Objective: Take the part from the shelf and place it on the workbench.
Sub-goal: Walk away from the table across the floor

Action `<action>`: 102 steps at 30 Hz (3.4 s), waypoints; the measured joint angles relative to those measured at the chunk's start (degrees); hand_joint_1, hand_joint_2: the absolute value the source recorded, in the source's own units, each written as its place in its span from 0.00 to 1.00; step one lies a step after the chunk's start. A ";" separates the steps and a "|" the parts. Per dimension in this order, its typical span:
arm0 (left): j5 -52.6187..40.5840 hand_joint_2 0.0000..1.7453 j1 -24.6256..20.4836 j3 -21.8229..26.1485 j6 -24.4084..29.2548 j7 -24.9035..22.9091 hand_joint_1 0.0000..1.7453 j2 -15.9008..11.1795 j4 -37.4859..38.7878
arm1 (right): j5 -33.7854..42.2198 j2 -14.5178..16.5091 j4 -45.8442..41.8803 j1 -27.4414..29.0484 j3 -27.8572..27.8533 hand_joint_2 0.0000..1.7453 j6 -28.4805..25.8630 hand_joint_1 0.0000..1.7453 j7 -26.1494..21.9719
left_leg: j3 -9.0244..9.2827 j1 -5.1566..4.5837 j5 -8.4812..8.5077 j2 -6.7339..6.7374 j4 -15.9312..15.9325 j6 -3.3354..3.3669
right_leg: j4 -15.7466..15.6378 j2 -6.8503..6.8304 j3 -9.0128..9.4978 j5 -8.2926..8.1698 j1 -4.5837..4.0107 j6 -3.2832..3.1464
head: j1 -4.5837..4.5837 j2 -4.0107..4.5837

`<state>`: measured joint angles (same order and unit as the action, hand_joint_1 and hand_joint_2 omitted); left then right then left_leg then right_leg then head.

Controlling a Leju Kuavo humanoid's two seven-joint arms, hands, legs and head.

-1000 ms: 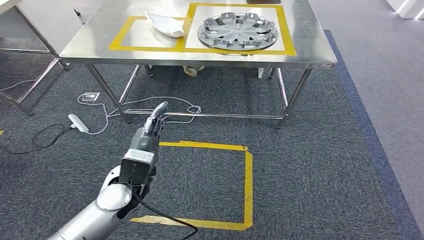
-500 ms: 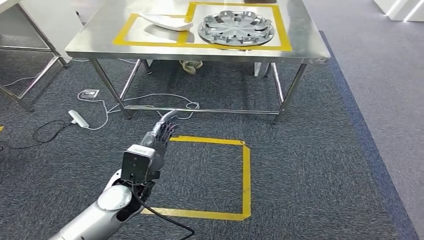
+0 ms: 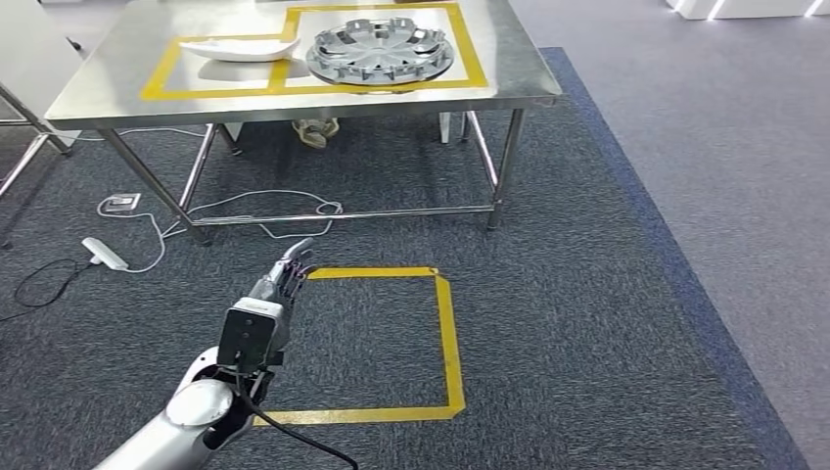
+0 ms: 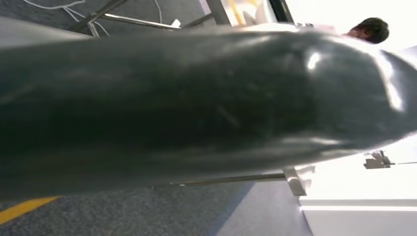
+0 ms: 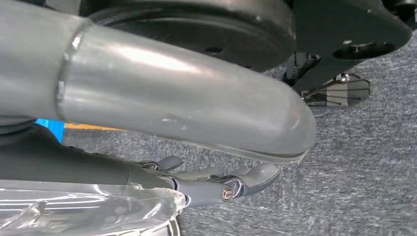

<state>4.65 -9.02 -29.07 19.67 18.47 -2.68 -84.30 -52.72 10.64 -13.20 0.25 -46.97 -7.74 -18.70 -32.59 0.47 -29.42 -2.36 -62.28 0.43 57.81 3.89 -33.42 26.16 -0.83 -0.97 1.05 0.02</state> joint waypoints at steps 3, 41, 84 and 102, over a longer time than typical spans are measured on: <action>0.36 0.00 1.88 1.91 1.83 0.19 0.00 -0.20 0.07 | 0.32 0.19 -0.03 0.08 -0.10 0.00 0.04 0.00 0.34 | 1.96 -0.22 0.69 -1.66 4.26 0.54 | 0.29 1.70 -0.84 -0.52 0.36 0.88 | 0.05 0.00; -39.58 0.00 22.44 72.04 -6.25 -0.65 0.00 18.69 25.66 | 17.39 7.05 -31.33 15.77 9.90 0.00 9.42 0.00 18.52 | 2.76 0.52 0.66 4.28 5.33 0.92 | 15.00 -3.28 -7.19 8.58 0.83 2.93 | 1.26 0.00; -44.39 0.00 19.60 86.21 -12.80 1.51 0.00 23.09 34.38 | 23.17 8.00 -40.26 20.63 17.05 0.00 8.49 0.00 23.54 | 3.72 0.67 -4.06 5.08 1.36 -2.45 | -1.13 -5.36 3.63 2.86 1.72 0.93 | 0.29 0.00; -43.34 0.00 20.78 84.08 -11.77 -0.86 0.00 23.25 35.34 | 23.42 8.00 -41.75 21.83 19.46 0.00 8.22 0.00 24.55 | 3.27 0.24 0.99 3.22 5.94 0.91 | 13.13 -2.96 -4.95 9.81 1.18 3.18 | 0.89 0.00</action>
<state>-38.69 11.76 55.01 7.90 17.61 20.57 -48.96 -29.30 18.64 -54.95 22.08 -27.51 0.49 5.85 -29.32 0.71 -28.44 0.86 -56.35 1.34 70.94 0.93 -38.36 35.97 0.35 2.21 1.94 0.02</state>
